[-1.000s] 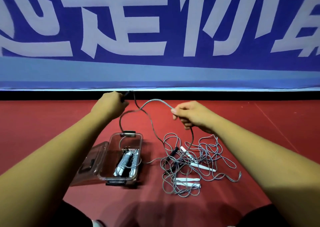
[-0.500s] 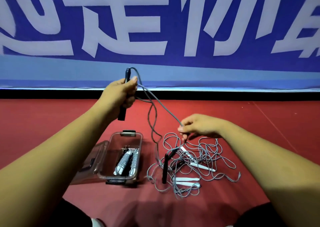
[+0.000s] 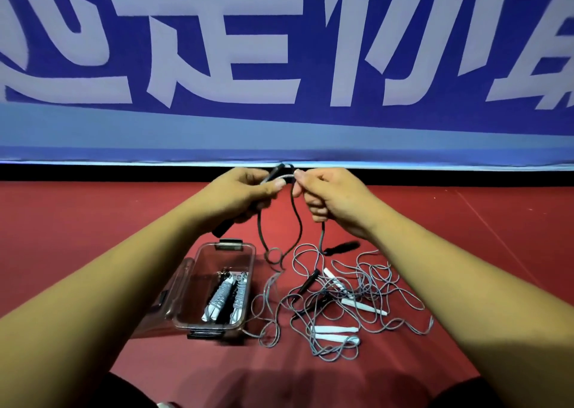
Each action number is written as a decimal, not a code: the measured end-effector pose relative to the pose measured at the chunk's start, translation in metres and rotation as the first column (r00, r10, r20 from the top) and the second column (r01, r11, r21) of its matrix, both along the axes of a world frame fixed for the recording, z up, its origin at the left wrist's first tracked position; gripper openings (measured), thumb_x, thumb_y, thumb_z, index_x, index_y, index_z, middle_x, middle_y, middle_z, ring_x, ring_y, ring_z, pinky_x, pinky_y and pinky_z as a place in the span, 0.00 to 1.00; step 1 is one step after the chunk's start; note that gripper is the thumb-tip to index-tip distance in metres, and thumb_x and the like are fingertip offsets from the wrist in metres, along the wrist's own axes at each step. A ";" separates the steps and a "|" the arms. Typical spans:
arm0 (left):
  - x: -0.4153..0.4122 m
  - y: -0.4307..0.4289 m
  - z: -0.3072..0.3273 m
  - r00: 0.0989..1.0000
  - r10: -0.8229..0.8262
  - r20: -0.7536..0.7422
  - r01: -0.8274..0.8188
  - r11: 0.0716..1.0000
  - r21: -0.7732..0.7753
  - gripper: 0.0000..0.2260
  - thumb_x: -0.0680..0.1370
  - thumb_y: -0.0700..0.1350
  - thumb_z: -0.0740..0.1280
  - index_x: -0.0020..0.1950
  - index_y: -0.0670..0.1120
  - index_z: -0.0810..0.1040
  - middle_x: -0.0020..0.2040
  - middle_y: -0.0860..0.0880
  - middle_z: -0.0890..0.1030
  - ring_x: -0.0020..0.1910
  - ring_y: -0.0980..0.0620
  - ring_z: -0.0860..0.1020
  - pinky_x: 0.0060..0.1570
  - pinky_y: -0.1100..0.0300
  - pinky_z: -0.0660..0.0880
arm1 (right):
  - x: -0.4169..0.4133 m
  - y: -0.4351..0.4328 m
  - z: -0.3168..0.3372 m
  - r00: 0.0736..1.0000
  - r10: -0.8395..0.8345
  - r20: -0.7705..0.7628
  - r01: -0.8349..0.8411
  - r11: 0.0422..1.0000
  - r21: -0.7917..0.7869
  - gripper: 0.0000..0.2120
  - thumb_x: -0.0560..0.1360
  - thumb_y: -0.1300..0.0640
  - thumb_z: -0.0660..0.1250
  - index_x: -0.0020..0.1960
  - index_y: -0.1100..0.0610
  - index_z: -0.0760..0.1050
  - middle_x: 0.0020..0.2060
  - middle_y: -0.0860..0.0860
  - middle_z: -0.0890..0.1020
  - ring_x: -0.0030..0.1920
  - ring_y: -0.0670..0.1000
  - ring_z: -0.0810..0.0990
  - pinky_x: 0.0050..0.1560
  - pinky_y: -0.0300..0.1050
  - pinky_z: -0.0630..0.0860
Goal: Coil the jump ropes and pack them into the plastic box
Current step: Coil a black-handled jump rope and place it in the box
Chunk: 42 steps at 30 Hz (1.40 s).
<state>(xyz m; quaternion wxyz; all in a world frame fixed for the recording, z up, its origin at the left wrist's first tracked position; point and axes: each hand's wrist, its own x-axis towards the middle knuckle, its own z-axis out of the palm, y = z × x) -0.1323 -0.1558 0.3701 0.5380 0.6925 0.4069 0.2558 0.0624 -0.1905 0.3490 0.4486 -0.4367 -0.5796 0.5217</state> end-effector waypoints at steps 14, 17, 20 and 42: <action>-0.018 0.031 -0.015 0.845 0.497 -0.196 -0.459 0.863 0.209 0.10 0.82 0.46 0.63 0.49 0.41 0.79 0.35 0.43 0.74 0.26 0.48 0.72 0.27 0.62 0.69 | 0.001 0.003 -0.028 0.932 -0.265 -0.248 0.139 0.892 -0.430 0.14 0.84 0.57 0.53 0.41 0.60 0.69 0.20 0.48 0.62 0.22 0.48 0.64 0.33 0.44 0.64; -0.003 0.011 -0.015 0.956 0.292 0.019 -0.290 0.954 -0.074 0.10 0.83 0.43 0.60 0.47 0.40 0.76 0.37 0.41 0.77 0.27 0.50 0.78 0.26 0.63 0.74 | -0.007 0.008 -0.010 0.700 -0.437 -0.565 0.081 0.835 -0.545 0.13 0.83 0.59 0.51 0.41 0.60 0.67 0.20 0.48 0.59 0.19 0.47 0.59 0.31 0.43 0.59; 0.013 -0.013 -0.019 0.989 0.066 0.130 -0.012 0.925 -0.380 0.11 0.85 0.44 0.56 0.54 0.38 0.74 0.45 0.33 0.82 0.43 0.38 0.84 0.37 0.53 0.82 | -0.008 0.008 -0.005 0.558 -0.518 -0.648 0.054 0.802 -0.595 0.12 0.83 0.61 0.49 0.43 0.60 0.66 0.20 0.48 0.59 0.19 0.47 0.59 0.32 0.42 0.58; 0.014 -0.010 -0.021 0.965 -0.230 0.128 0.263 0.871 -0.416 0.16 0.79 0.54 0.61 0.52 0.41 0.70 0.31 0.47 0.68 0.22 0.53 0.64 0.24 0.62 0.59 | 0.007 0.002 -0.017 0.973 -0.226 0.055 0.229 0.970 -0.074 0.18 0.81 0.46 0.59 0.40 0.57 0.67 0.25 0.51 0.64 0.22 0.49 0.62 0.24 0.38 0.63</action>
